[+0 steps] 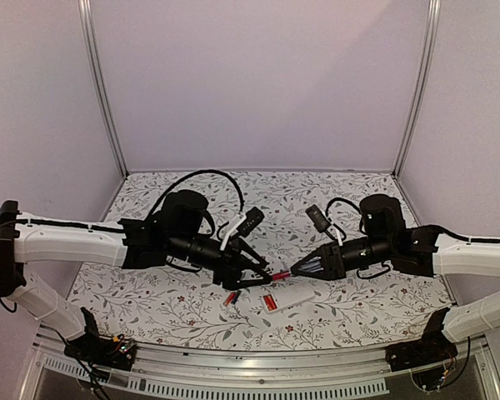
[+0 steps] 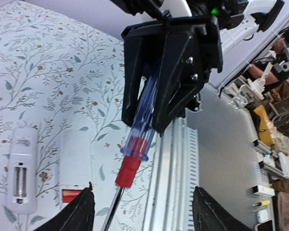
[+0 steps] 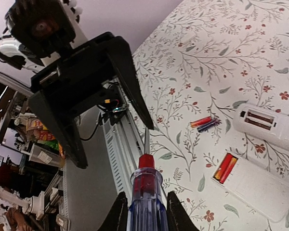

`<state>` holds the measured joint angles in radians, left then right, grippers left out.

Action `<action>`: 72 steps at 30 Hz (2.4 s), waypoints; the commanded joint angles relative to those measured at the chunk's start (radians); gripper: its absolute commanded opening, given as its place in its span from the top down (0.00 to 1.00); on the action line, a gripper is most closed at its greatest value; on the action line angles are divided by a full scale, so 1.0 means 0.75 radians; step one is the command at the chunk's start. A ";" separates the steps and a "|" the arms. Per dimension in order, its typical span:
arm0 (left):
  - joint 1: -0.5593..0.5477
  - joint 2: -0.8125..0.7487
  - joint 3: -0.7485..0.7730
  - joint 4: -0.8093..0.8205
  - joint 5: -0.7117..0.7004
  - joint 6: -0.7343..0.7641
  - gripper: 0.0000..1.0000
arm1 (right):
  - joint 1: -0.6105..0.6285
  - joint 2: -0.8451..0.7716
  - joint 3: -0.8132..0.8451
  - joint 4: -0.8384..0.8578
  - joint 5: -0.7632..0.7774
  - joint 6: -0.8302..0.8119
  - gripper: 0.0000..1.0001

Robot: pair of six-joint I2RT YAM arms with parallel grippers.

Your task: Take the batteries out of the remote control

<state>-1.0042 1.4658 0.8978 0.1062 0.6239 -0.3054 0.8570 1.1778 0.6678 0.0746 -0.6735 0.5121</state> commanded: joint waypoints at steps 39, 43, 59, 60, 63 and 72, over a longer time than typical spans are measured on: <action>-0.313 0.471 -0.349 0.623 -0.906 0.388 0.30 | 0.262 0.143 0.257 -0.672 0.874 0.062 1.00; -0.302 0.498 -0.335 0.620 -0.917 0.388 0.29 | 0.288 0.177 0.293 -0.716 0.934 0.055 1.00; -0.243 0.554 -0.293 0.615 -0.918 0.379 0.26 | 0.350 0.248 0.396 -0.865 1.007 0.124 1.00; -0.238 0.552 -0.294 0.615 -0.912 0.377 0.26 | 0.350 0.240 0.396 -0.866 1.000 0.130 1.00; -0.232 0.552 -0.298 0.629 -0.885 0.378 0.25 | 0.350 0.226 0.396 -0.865 0.995 0.142 1.00; -0.224 0.565 -0.285 0.657 -0.792 0.395 0.26 | 0.368 0.285 0.447 -0.977 1.092 0.215 1.00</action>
<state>-1.1824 1.8683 0.6670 0.5678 -0.0277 -0.0257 1.1172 1.3636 0.9623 -0.5629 0.0795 0.6338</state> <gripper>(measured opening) 0.745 0.204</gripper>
